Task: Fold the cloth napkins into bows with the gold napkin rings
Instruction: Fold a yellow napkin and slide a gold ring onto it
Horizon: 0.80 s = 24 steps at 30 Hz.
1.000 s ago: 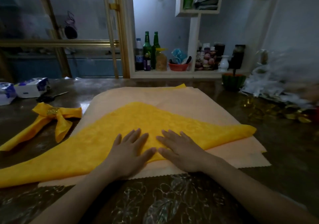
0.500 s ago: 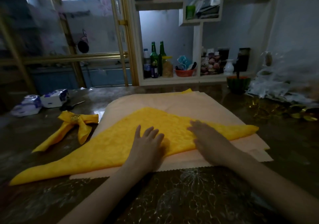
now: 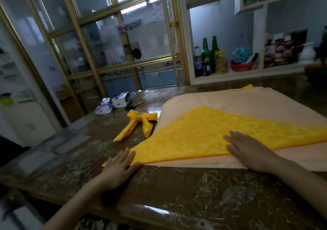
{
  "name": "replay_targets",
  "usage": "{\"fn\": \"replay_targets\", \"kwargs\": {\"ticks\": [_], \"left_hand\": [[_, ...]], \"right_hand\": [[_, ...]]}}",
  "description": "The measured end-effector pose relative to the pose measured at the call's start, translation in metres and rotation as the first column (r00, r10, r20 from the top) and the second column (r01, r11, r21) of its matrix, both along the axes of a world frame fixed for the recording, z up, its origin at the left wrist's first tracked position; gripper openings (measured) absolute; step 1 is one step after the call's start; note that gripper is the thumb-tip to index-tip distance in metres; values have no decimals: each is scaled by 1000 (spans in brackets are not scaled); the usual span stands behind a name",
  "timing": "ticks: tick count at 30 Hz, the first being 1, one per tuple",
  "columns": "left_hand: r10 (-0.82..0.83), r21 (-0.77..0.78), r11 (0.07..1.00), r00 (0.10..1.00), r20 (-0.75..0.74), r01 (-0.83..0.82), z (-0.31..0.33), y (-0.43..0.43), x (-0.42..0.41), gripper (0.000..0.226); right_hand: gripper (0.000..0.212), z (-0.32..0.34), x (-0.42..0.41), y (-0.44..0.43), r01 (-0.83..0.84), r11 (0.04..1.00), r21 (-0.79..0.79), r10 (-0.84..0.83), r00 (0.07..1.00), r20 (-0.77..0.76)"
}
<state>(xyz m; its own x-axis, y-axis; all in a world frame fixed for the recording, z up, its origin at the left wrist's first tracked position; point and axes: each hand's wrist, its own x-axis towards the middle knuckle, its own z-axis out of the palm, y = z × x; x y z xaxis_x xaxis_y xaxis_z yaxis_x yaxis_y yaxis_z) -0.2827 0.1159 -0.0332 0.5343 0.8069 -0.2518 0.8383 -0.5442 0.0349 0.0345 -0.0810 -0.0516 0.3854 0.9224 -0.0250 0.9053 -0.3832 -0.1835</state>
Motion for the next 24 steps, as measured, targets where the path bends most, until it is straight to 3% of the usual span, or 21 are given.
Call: {"fn": "replay_targets", "kwargs": {"ticks": [3, 5, 8, 13, 17, 21, 24], "left_hand": [[-7, 241, 970, 1000, -19, 11, 11, -2, -16, 61], [-186, 351, 925, 979, 79, 147, 18, -17, -6, 54], [-391, 297, 902, 885, 252, 314, 24, -42, 32, 50], [-439, 267, 888, 863, 251, 374, 21, -53, 83, 39], [-479, 301, 854, 867, 135, 425, 21, -61, 110, 37], [-431, 329, 857, 902, 36, 397, 17, -56, 114, 47], [-397, 389, 855, 916, 61, 345, 18, -48, 110, 49]], "right_hand": [[55, 3, -7, -3, -13, 994, 109, 20, 998, -59], [53, 8, -14, -7, -26, 973, 228, 56, 990, -128], [49, 17, -20, -19, -31, 968, 248, 79, 980, -184], [40, 26, -23, -34, -12, 995, 99, 21, 996, -92], [43, 33, -21, -30, 10, 999, 40, -14, 997, 82], [54, 42, -11, -34, 121, 992, 19, -122, 992, 12], [47, 41, 1, -40, 151, 989, -10, -145, 968, 204]]}}
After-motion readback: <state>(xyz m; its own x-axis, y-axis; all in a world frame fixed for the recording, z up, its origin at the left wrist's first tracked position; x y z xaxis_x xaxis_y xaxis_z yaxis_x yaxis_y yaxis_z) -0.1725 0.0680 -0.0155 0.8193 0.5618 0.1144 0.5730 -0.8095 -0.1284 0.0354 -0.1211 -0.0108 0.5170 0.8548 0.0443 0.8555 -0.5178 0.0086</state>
